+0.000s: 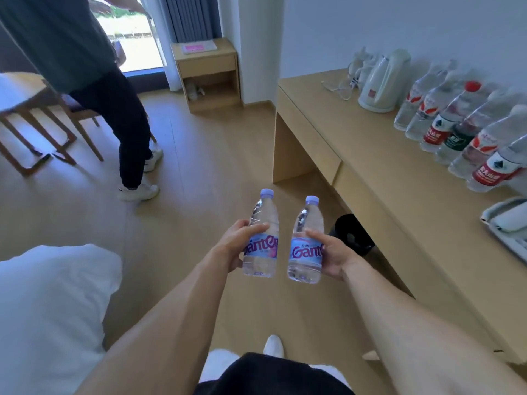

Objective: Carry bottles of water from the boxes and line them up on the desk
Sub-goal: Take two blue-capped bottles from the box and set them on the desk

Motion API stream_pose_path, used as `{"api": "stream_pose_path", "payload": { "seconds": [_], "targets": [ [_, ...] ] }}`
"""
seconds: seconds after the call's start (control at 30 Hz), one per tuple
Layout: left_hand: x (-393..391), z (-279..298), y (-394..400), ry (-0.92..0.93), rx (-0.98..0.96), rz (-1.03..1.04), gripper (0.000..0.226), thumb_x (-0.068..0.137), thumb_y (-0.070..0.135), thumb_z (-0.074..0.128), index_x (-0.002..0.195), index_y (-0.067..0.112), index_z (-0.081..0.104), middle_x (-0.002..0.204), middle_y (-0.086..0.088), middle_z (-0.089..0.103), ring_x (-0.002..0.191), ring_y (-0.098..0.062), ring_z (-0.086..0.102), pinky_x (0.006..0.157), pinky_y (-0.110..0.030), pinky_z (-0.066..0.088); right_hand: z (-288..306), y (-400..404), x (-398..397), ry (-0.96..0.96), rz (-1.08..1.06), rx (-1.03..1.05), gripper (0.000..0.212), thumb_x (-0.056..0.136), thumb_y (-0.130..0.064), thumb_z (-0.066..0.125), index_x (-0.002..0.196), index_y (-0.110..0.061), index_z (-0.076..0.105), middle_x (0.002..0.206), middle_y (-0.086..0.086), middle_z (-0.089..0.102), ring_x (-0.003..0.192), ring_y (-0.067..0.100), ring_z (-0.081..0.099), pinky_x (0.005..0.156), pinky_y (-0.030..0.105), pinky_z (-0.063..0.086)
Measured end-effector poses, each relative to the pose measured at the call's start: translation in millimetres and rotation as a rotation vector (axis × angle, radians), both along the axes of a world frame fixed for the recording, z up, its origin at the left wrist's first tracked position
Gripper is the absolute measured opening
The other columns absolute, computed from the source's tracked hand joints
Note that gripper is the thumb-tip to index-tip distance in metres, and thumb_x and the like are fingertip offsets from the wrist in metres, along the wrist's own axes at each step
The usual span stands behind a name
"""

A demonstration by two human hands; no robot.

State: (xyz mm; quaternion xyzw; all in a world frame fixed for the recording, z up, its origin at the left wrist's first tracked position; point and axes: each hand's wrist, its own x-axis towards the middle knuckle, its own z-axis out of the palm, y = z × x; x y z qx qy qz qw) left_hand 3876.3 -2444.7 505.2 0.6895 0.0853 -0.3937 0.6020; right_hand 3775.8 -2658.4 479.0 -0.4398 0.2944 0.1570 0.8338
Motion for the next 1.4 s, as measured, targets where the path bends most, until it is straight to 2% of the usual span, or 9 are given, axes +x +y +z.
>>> {"api": "stream_pose_path", "payload": {
  "seconds": [0.17, 0.33, 0.53, 0.67, 0.8, 0.93, 1.07, 1.27, 1.4],
  "targets": [
    [59, 2, -48, 0.004, -0.035, -0.074, 0.051, 0.071, 0.041, 0.083, 0.115, 0.025, 0.06, 0.098, -0.008, 0.077, 0.088, -0.024, 0.075, 0.084, -0.059, 0.058, 6, -38, 52, -0.015, -0.08, 0.026, 0.052, 0.087, -0.029, 0.069, 0.129, -0.001, 0.059, 0.124, 0.026, 0.063, 0.11, 0.036, 0.063, 0.102, 0.052, 0.048],
    [115, -1, -93, 0.023, -0.075, -0.187, 0.068, 0.059, 0.047, 0.087, 0.118, 0.027, 0.059, 0.097, -0.007, 0.078, 0.088, -0.024, 0.077, 0.075, -0.051, 0.061, 6, -68, 93, -0.032, -0.146, 0.024, 0.044, 0.087, -0.027, 0.07, 0.122, -0.002, 0.062, 0.12, 0.024, 0.066, 0.107, 0.036, 0.067, 0.098, 0.052, 0.051],
    [204, -4, -153, 0.026, -0.122, -0.381, 0.075, 0.054, 0.049, 0.089, 0.119, 0.029, 0.059, 0.098, -0.007, 0.078, 0.091, -0.025, 0.077, 0.074, -0.049, 0.061, 4, -104, 154, -0.056, -0.301, -0.002, 0.053, 0.082, -0.026, 0.072, 0.127, -0.002, 0.057, 0.123, 0.025, 0.063, 0.105, 0.036, 0.064, 0.104, 0.054, 0.046],
    [269, 1, -190, 0.007, -0.108, -0.505, 0.066, 0.059, 0.05, 0.087, 0.117, 0.03, 0.061, 0.098, -0.004, 0.078, 0.089, -0.024, 0.077, 0.073, -0.049, 0.061, 14, -122, 195, -0.063, -0.441, -0.011, 0.056, 0.067, -0.025, 0.084, 0.116, -0.005, 0.063, 0.11, 0.021, 0.069, 0.097, 0.033, 0.069, 0.089, 0.049, 0.056],
    [323, 11, -222, 0.003, -0.116, -0.621, 0.065, 0.056, 0.05, 0.087, 0.114, 0.029, 0.064, 0.098, -0.005, 0.078, 0.088, -0.024, 0.077, 0.07, -0.046, 0.061, 23, -136, 226, -0.023, -0.601, -0.037, 0.05, 0.072, -0.026, 0.077, 0.115, -0.007, 0.062, 0.1, 0.017, 0.071, 0.087, 0.03, 0.071, 0.076, 0.044, 0.06],
    [357, 15, -259, 0.042, -0.151, -0.691, 0.048, 0.077, 0.033, 0.083, 0.12, 0.022, 0.064, 0.099, -0.011, 0.077, 0.089, -0.029, 0.076, 0.077, -0.051, 0.061, 31, -152, 243, -0.01, -0.7, -0.069, 0.04, 0.072, -0.028, 0.077, 0.106, -0.009, 0.071, 0.098, 0.015, 0.073, 0.084, 0.028, 0.073, 0.071, 0.042, 0.06],
    [366, 19, -305, 0.118, -0.214, -0.749, 0.043, 0.084, 0.022, 0.08, 0.121, 0.014, 0.06, 0.096, -0.014, 0.076, 0.082, -0.029, 0.075, 0.068, -0.044, 0.062, 38, -176, 243, -0.063, -0.82, -0.13, 0.023, 0.078, -0.027, 0.075, 0.095, -0.012, 0.079, 0.102, 0.015, 0.073, 0.088, 0.027, 0.073, 0.074, 0.04, 0.06],
    [369, 22, -381, 0.019, -0.247, -0.841, 0.041, 0.081, 0.026, 0.082, 0.116, 0.015, 0.064, 0.096, -0.01, 0.071, 0.081, -0.027, 0.069, 0.068, -0.049, 0.061, 37, -229, 231, -0.09, -0.947, -0.173, 0.025, 0.078, -0.028, 0.077, 0.098, -0.013, 0.079, 0.11, 0.014, 0.072, 0.096, 0.027, 0.071, 0.08, 0.042, 0.059],
    [373, 22, -431, -0.051, -0.272, -0.884, 0.042, 0.078, 0.022, 0.085, 0.115, 0.018, 0.065, 0.099, -0.012, 0.075, 0.085, -0.027, 0.073, 0.075, -0.053, 0.061, 38, -277, 233, -0.119, -0.958, -0.293, 0.034, 0.072, -0.026, 0.081, 0.104, -0.016, 0.077, 0.113, 0.011, 0.071, 0.101, 0.027, 0.067, 0.099, 0.047, 0.048]
  ]
}}
